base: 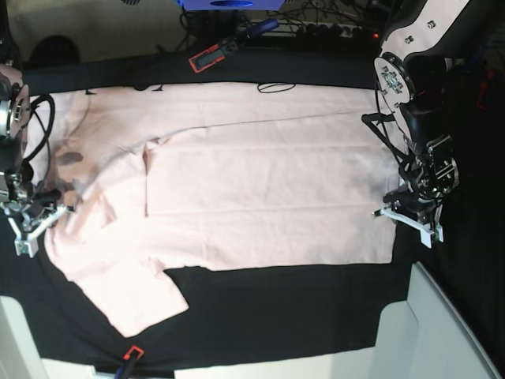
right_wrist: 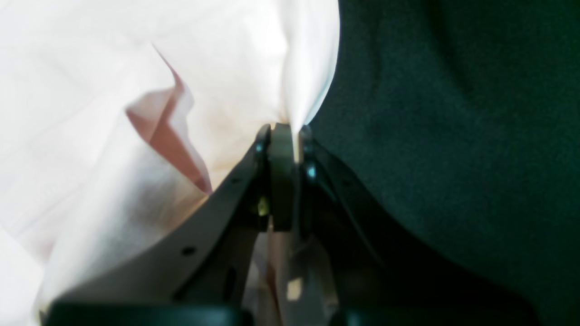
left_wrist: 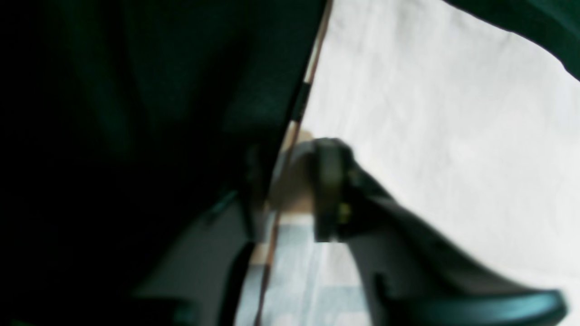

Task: Fold the T-shirt properly
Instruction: 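Close both grippers on the side edges of the shirt, then lift the side edges and fold the shirt lengthwise with both grippers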

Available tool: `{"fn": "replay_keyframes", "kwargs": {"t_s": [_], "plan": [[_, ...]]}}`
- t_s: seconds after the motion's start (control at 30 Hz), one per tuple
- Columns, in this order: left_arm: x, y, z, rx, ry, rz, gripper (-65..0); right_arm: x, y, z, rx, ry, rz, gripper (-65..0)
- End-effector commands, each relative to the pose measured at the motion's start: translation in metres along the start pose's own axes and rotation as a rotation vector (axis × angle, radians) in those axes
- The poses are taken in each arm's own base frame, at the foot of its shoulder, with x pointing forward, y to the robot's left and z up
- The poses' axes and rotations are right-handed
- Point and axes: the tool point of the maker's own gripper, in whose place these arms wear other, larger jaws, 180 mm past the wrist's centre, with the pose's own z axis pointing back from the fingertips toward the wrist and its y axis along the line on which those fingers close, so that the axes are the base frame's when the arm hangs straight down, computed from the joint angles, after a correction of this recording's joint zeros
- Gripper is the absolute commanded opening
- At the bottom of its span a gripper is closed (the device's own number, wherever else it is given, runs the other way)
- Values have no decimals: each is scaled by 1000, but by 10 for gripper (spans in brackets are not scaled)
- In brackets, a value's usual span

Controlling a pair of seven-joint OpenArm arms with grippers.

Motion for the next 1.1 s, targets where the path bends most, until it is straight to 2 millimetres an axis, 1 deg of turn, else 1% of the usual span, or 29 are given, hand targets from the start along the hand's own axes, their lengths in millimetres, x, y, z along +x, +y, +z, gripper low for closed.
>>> {"fn": "replay_keyframes", "kwargs": {"t_s": [0.0,0.2,0.27,0.3,0.33,0.63,0.67,0.73,0.77,0.83,0.87,0.97,1.03,1.07], "plan": [[-18,-4,0,-9,83,-9,-564,-10,-8,2,-14,61,20,-650],[-24,-1,0,-5,96,-10,-574,-10,-7,2,-13,61,20,-650],[-24,-1,0,-5,96,-10,-611,-10,-7,2,-13,61,20,-650],[-24,-1,0,-5,96,-10,-645,-10,-7,2,-13,61,20,-650],[-24,-1,0,-5,96,-10,-650,-10,-6,2,-11,61,20,-650],[-22,-5,0,-15,88,-3,-650,-11,-6,2,-11,63,20,-650],[-20,-5,0,-14,84,-3,-650,-11,-6,2,-11,63,20,-650],[-10,-3,2,-7,58,-10,-650,-11,-6,2,-11,63,20,-650],[-11,-2,4,-3,64,-15,-650,-11,-6,2,-11,63,20,-650],[-8,1,10,9,61,-29,-650,-11,-6,2,-11,63,20,-650],[0,2,13,16,44,-37,-650,-11,-6,2,-11,63,20,-650],[10,1,25,31,9,-60,-650,-11,-6,2,-11,62,19,-650],[20,4,31,44,-9,-73,-650,-11,-5,1,-10,62,19,-650],[18,5,32,46,-2,-74,-650,-11,-5,1,-10,62,17,-650]]}}
